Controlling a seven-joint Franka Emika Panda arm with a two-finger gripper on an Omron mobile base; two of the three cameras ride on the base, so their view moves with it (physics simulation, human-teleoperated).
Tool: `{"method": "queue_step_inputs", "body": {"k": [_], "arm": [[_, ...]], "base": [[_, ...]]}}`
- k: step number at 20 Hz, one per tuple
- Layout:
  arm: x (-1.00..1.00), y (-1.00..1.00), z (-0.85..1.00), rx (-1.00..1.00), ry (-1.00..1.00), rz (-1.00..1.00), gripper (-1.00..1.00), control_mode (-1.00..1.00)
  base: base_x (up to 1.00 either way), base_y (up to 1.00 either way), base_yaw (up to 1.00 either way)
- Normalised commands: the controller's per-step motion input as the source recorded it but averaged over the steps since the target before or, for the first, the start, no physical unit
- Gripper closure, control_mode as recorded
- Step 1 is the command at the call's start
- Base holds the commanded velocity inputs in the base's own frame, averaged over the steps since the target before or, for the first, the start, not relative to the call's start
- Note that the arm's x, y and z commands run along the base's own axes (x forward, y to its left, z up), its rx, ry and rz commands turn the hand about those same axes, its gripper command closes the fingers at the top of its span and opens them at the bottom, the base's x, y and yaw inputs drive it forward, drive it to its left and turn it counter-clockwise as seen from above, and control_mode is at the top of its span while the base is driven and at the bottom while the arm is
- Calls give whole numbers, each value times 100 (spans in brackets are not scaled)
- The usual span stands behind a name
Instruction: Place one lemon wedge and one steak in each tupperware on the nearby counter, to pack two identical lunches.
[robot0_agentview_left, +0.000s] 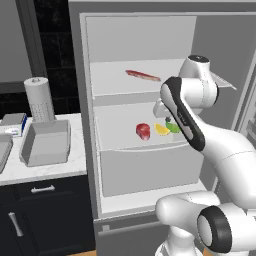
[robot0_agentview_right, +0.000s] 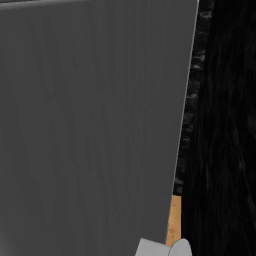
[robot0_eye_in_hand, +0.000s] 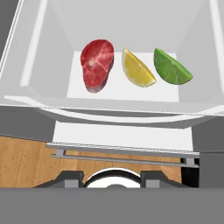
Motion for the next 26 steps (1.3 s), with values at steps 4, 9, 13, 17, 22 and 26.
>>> {"method": "queue_step_inputs", "body": {"k": [4, 9, 13, 17, 22, 26], "arm": [[0, 0, 4, 0, 0, 0, -100, -100], [0, 0, 0, 0, 0, 0, -100, -100], [0, 0, 0, 0, 0, 0, -100, -100], [-22, 6, -10, 0, 1, 0, -100, -100], [29, 77, -63, 0, 2, 0, -100, -100], [91, 35, -56, 0, 0, -6, -100, -100]], "base": [[0, 0, 0], [0, 0, 0], [0, 0, 0], [0, 0, 0], [0, 0, 0], [0, 0, 0]]}}
